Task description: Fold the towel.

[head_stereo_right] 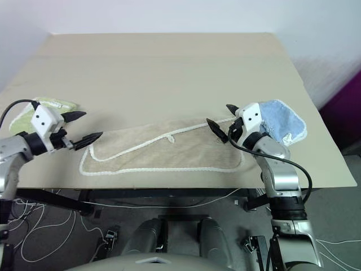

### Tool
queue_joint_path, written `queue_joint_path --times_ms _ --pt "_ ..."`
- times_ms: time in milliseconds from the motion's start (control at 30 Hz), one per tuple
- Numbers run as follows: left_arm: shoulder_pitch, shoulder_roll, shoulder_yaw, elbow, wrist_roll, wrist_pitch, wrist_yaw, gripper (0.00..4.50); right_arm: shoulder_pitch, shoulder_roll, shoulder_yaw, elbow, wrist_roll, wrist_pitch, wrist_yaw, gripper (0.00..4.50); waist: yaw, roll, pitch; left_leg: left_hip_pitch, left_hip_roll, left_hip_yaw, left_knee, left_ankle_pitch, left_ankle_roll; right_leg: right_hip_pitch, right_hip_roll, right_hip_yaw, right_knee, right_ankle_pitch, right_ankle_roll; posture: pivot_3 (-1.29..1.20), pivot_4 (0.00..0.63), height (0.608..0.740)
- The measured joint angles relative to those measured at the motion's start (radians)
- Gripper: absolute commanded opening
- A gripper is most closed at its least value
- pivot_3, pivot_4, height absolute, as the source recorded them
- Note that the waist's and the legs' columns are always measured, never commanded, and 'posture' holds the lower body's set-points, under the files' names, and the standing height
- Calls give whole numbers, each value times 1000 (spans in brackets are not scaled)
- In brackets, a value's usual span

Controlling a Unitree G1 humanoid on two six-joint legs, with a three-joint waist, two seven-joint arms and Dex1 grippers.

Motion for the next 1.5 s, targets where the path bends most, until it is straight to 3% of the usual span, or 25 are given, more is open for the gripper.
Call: queue_joint_path --times_ms 233,667,1133,1500 --pt "52 74 -8 24 20 -125 -160 4500 44 1 -12 -17 1 -4 -19 4460 -3 1 0 0 0 0 0 0 0 0 0 1 0 0 0 0 150 740" --pt "67 154 -51 123 206 -549 -177 4500 10 30 8 15 0 -29 -2 4460 -2 1 0 0 0 0 0 0 0 0 1 -1 0 0 0 0 150 740" --pt "-119 164 -231 352 539 -925 67 4500 -2 36 15 24 0 -28 -7 4460 -3 1 0 0 0 1 0 0 1 0 3 -1 1 0 0 0 150 740" --pt "-134 123 -277 331 530 -908 159 4500 -2 35 15 7 0 -21 -19 4460 -1 1 0 0 0 1 1 0 1 0 3 -1 2 0 0 0 150 740"
